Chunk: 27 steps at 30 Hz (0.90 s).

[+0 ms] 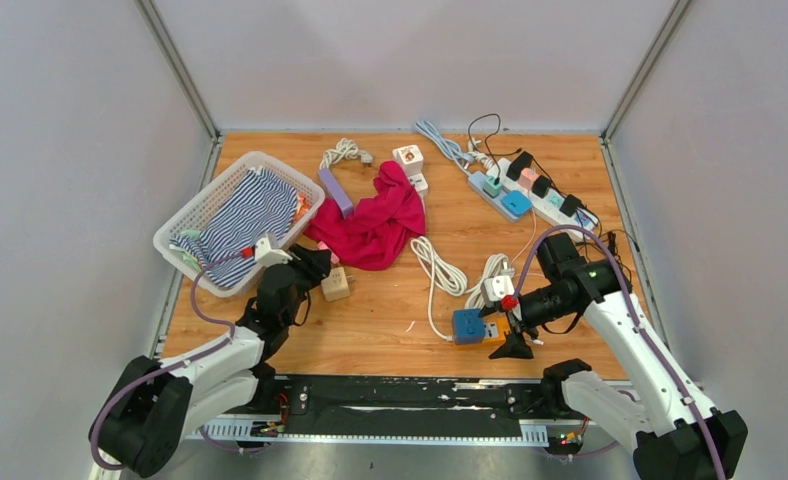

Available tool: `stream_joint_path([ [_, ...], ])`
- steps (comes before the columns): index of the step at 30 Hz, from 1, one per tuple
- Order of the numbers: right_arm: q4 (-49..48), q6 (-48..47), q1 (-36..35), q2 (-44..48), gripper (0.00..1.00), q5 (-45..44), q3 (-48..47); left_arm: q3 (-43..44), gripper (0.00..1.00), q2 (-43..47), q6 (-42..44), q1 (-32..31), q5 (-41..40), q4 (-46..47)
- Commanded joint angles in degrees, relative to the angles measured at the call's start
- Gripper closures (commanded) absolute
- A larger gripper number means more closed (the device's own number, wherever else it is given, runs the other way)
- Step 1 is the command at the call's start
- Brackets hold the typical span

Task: Pull the plug off the socket
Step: Place the plug at the center of the board, then remove the plug from the socket.

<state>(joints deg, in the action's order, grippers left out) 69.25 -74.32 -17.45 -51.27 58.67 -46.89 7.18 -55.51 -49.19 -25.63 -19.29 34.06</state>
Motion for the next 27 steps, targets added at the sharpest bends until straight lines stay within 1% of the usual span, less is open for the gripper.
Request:
stream_joint_path([
  [1, 0.53, 0.55, 1.41, 0.33, 0.15, -0.03, 0.93, 0.88, 0.45, 1.62, 1.13, 0.39, -3.23, -0.05],
  [3, 0.53, 0.62, 1.61, 0.29, 0.15, -0.02, 0.93, 0.45, 0.41, 3.30, 2.17, 0.32, -2.72, -0.10],
  [5, 0.53, 0.60, 1.55, 0.42, 0.15, 0.00, 0.93, 0.11, 0.40, 5.37, 3.10, 0.33, -1.76, -0.06],
  [9, 0.53, 0.53, 1.61, 0.56, 0.15, 0.03, 0.93, -1.13, 0.36, 10.16, 5.23, 0.33, 1.92, -0.06],
  [10, 0.53, 0.58, 1.63, 0.65, 0.15, -0.04, 0.93, -1.57, 0.33, 12.07, 6.19, 0.32, 3.45, -0.05],
  [13, 0.55, 0.47, 1.63, 0.77, 0.15, -0.04, 0.97, -2.66, 0.19, 16.60, 8.71, 0.32, 9.11, 0.03],
  [15, 0.53, 0.39, 1.60, 0.81, 0.15, -0.02, 1.01, -2.99, 0.04, 19.31, 10.91, 0.36, 14.20, 0.10],
  [16, 0.53, 0.35, 1.71, 0.90, 0.15, 0.03, 1.02, -2.97, 0.01, 20.27, 11.84, 0.32, 16.88, 0.12],
  [19, 0.53, 0.29, 1.72, 1.00, 0.15, -0.04, 1.02, -2.55, 0.00, 22.15, 13.51, 0.32, 25.04, 0.12],
  [23, 0.45, 0.33, 1.89, 1.19, 0.15, -0.08, 1.02, -0.44, 0.00, 20.67, 15.72, 0.33, 35.12, 0.39],
  [26, 0.30, 0.47, 2.11, 1.26, 0.15, -0.24, 1.02, 0.93, 0.00, 16.82, 16.12, -0.03, 43.55, 5.07],
  [27, 0.09, 0.78, 2.15, 1.35, 0.15, -0.47, 1.02, 1.10, 0.00, 15.27, 15.96, -0.75, 45.24, 7.19],
])
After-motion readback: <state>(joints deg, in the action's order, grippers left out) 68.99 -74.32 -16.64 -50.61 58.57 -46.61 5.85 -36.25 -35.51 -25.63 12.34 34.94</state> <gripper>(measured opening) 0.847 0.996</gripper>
